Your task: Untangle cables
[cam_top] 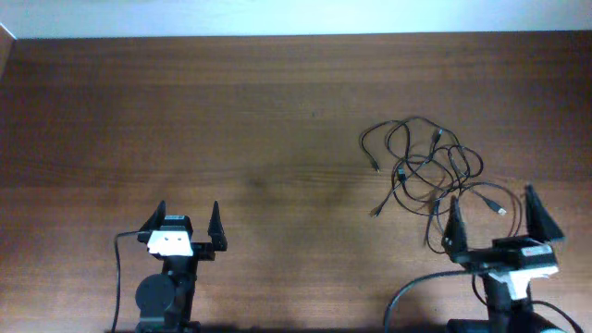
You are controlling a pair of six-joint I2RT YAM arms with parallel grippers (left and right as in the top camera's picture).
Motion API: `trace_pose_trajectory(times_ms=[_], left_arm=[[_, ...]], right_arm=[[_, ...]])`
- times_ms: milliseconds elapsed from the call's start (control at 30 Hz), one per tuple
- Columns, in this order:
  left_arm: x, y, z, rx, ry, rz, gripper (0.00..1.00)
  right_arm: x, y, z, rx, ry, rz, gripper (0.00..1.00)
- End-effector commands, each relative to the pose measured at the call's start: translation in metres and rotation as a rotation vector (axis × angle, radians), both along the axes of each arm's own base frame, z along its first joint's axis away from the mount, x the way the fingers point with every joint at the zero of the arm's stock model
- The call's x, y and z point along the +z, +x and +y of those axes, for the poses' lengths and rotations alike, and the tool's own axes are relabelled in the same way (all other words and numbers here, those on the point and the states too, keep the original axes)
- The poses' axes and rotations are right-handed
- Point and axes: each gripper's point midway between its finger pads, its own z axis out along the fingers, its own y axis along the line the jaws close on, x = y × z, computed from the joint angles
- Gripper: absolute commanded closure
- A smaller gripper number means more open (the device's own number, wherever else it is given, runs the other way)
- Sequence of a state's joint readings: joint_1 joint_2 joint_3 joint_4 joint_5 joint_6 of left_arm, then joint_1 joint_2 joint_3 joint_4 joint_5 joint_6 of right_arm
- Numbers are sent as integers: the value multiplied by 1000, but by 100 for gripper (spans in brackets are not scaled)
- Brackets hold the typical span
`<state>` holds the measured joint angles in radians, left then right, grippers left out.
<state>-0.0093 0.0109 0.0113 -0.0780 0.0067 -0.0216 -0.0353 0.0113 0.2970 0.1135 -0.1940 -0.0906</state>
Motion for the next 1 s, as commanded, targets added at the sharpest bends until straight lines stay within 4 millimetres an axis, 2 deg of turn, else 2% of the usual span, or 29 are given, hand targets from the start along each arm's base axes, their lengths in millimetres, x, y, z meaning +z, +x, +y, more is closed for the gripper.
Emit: trace_pose_trajectory(times_ms=[0,67,167,300,367,433,500,967], left_arm=[[-1,0,0,-2,15,3,1],[-1,0,0,-2,15,3,1],[-2,0,0,-2,15,4,1],[-2,0,0,-2,15,4,1],[-1,0,0,-2,15,3,1],[-1,0,0,-2,15,3,1],[-1,0,0,-2,15,3,1],[-1,0,0,-2,15,3,1]], right_arm=[[-31,13,3,11,-11,55,1],[-46,20,1,2,-7,40,1],[-51,20,1,2,-10,-59,1],[-72,28,1,3,-8,17,1],[-96,36,1,7,-6,120,1],[-142,44,4,23,-4,312,1],[-178,45,3,19,3,462,1],[-177,45,2,14,-5,458,1]])
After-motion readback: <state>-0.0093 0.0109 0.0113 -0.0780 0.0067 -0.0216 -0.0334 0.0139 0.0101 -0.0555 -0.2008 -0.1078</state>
